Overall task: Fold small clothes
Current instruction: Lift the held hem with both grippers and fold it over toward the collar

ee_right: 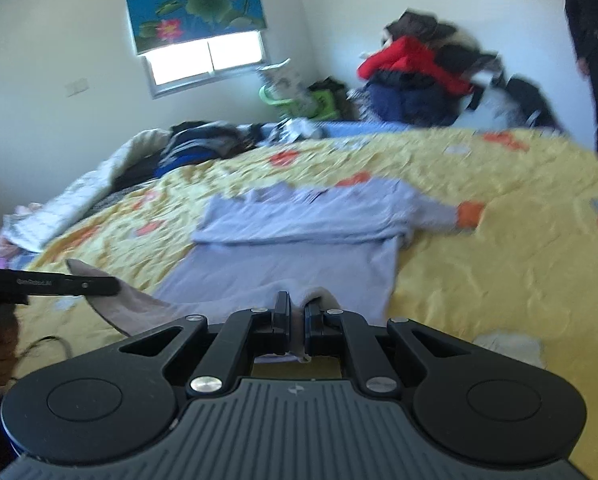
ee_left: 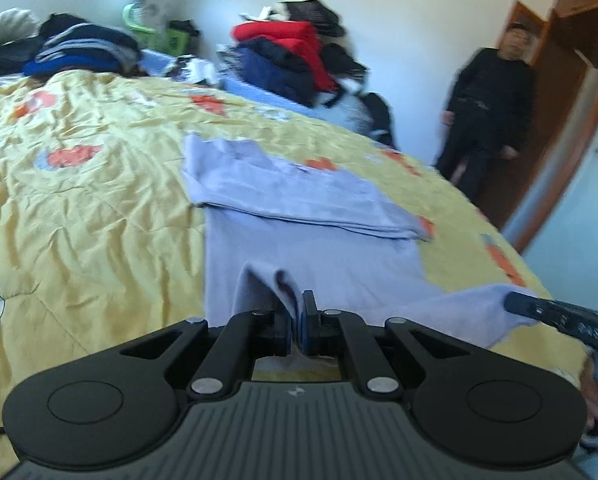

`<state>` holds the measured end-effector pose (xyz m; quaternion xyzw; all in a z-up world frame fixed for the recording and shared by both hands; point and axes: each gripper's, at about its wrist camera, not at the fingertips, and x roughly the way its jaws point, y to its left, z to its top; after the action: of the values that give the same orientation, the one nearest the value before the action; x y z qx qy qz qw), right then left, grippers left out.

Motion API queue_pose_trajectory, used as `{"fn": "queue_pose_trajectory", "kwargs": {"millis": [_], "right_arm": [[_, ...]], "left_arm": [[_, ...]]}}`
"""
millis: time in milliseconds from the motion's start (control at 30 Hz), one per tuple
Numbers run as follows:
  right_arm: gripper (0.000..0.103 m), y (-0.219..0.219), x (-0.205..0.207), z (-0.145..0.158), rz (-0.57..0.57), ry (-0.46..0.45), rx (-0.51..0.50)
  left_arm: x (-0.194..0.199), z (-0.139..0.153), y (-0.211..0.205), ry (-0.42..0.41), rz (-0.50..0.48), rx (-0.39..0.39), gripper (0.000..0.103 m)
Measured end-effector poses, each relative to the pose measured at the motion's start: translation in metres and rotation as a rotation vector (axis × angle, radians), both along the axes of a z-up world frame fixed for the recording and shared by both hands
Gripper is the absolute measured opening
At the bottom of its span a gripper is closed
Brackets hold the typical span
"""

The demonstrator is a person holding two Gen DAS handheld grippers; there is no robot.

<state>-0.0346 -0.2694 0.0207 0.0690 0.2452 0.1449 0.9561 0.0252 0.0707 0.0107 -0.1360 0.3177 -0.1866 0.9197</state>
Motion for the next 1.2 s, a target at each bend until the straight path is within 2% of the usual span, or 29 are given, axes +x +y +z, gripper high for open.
{"fn": "queue_pose_trajectory", "kwargs": {"millis": [267,967,1200], "right_arm": [[0.010,0.016,0.026,-0.010,-0.059,-0.044,-0.098],[0.010,0.014,0.069,-0.017,-0.116,-0.054,-0.063],[0.010,0.015,0.081,-0.022,-0.130,-0.055,-0.068]], "left_arm": [[0.026,-0.005,-0.011,0.003,0.099,0.083,0.004],[0.067,0.009,-0.023,-0.054,0.137,0.193,0.004],[0.081,0.006,-0.025,-0.045,0.148,0.214,0.004]]}}
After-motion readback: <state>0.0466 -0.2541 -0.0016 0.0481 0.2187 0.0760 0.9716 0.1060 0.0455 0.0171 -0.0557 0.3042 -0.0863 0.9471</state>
